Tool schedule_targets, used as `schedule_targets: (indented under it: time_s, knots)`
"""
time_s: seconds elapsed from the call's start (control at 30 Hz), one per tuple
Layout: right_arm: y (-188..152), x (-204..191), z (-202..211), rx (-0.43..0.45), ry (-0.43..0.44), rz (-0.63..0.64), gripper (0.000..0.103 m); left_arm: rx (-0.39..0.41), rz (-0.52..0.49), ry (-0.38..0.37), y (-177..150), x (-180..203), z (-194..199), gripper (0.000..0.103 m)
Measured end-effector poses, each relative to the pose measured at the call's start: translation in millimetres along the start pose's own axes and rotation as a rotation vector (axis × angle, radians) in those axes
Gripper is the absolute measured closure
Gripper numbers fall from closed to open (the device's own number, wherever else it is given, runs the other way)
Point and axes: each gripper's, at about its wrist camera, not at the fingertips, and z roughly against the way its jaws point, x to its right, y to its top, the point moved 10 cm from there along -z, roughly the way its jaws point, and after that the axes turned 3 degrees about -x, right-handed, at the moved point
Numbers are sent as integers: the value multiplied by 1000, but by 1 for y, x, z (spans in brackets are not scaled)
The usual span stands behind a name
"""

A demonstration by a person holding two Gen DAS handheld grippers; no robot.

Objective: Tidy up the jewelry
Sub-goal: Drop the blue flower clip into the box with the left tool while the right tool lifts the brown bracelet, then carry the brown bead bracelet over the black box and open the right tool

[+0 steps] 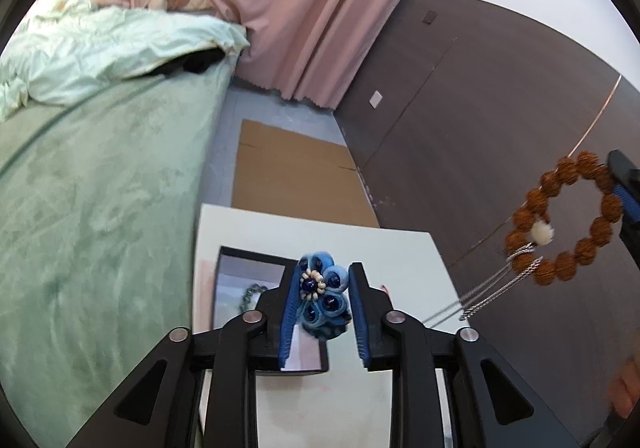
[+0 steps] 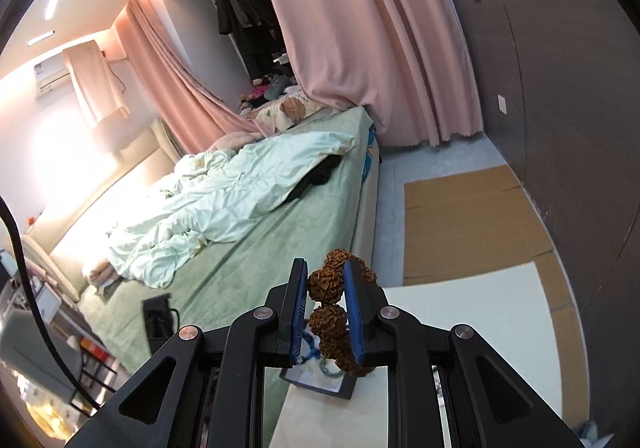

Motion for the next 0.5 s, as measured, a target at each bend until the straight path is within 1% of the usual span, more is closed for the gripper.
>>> schedule_targets:
  time_s: [0.03,0.07,0.1,0.17,0.23,0.3,0.5]
  knots:
    - [3,-3,2,4,1,5,84,-8,13,-14,0,0,0,61]
    - [6,-6,5,8,4,9,84,-8,29,-28,0,-1,1,44]
    - [9,-9,7,14,10,13,84,1,40,-39,2,-1,3,29]
    - [13,-14,13,30,17,20,83,42,47,-53,6,0,12,20]
    - [13,-17,13,34,8,29,83,72,43,-56,11,0,21,19]
    - [10,-21,7,12,2,33,84,84,51,-66,14,-1,25,19]
    - [5,-39,-7,-13,15,53,84,98,96,-75,18,-12,33,19]
